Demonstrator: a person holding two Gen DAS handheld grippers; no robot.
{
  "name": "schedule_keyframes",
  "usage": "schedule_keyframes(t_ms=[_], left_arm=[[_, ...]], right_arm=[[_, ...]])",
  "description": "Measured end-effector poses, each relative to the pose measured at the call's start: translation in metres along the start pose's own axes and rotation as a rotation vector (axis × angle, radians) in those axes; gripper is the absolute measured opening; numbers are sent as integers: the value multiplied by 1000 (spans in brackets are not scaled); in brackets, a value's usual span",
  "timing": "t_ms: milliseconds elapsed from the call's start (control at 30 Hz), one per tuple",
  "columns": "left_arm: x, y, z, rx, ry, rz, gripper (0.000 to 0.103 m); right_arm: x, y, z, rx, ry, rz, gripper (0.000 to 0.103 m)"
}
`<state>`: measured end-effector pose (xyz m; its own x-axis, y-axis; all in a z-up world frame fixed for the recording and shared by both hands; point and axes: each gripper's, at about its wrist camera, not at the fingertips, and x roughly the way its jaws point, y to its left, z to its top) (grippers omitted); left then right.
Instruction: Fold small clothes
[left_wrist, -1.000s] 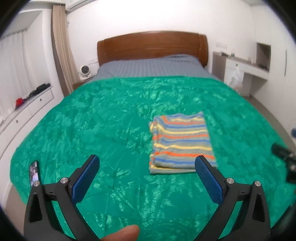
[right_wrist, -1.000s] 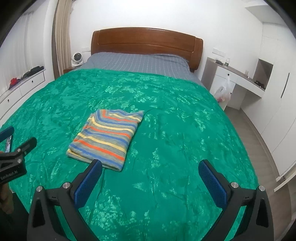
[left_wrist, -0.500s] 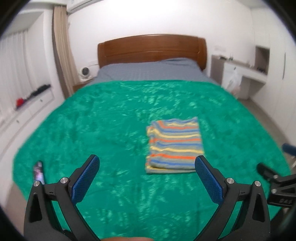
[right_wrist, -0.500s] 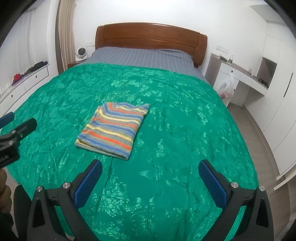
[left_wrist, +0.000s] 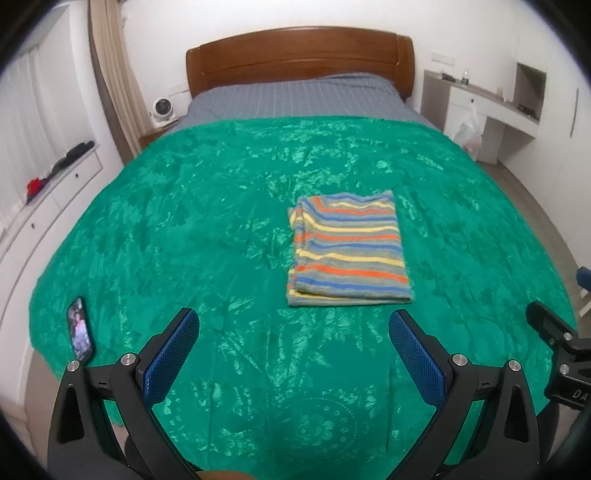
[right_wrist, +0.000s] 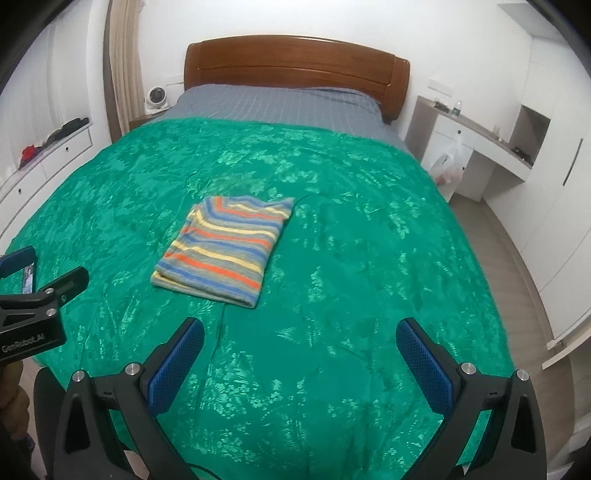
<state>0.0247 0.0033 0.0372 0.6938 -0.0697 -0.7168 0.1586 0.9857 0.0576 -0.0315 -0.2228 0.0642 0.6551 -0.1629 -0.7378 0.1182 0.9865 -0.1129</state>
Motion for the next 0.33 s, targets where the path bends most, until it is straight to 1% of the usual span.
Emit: schedule_keyframes(t_ms=[100,333], left_arm=[[-3,-2,-1,-4,-19,-19,103],[-7,-14,-3,48,-55,14,103]], right_arm=[[-2,-1,0,1,-5,5,102],[2,0,-1,0,-3,17,102]])
